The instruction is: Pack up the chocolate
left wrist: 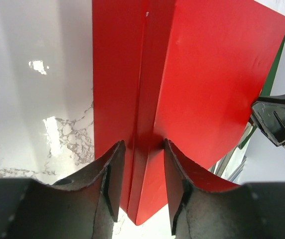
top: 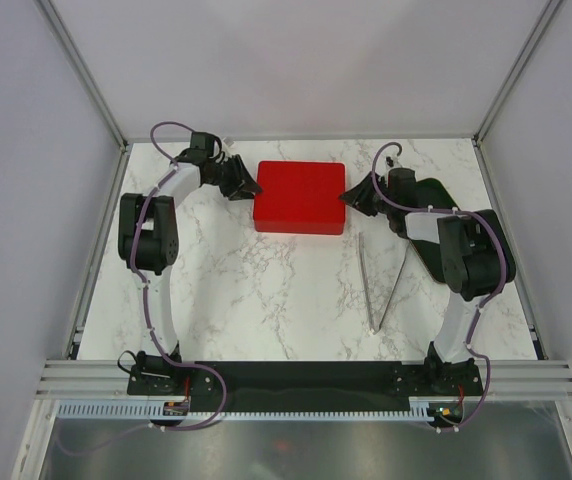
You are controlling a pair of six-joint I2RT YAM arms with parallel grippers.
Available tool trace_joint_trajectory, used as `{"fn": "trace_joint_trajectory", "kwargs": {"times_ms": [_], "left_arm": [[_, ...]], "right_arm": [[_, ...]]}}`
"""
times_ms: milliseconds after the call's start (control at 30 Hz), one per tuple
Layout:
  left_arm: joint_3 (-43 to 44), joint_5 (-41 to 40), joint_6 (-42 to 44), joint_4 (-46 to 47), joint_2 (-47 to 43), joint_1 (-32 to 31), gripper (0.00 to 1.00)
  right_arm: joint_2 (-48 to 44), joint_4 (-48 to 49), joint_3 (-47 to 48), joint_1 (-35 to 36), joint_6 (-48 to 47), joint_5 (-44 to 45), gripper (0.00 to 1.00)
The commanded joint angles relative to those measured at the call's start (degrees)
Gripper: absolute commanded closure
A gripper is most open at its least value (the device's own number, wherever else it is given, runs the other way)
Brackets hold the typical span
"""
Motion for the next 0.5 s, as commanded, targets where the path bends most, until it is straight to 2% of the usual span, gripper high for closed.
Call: {"fn": "trace_joint_trajectory", "kwargs": {"times_ms": [0, 200, 467], "left_arm": [[-1.3, -2.1, 0.6, 0.0, -2.7, 1.1, 0.55], [-1.8, -3.2, 0.7, -0.6, -7.9, 3.2, 0.51], [-5.2, -1.4, 0.6, -0.5, -12.3, 1.0, 0.52]], "right_arm": [[-0.2, -6.0, -3.1, 2.4, 1.4, -1.3, 0.64], [-1.8, -2.3, -5.0, 3.8, 6.3, -3.7, 0.64], [-4.0, -7.3, -3.5, 2.6, 4.7, 0.8, 0.52]]}}
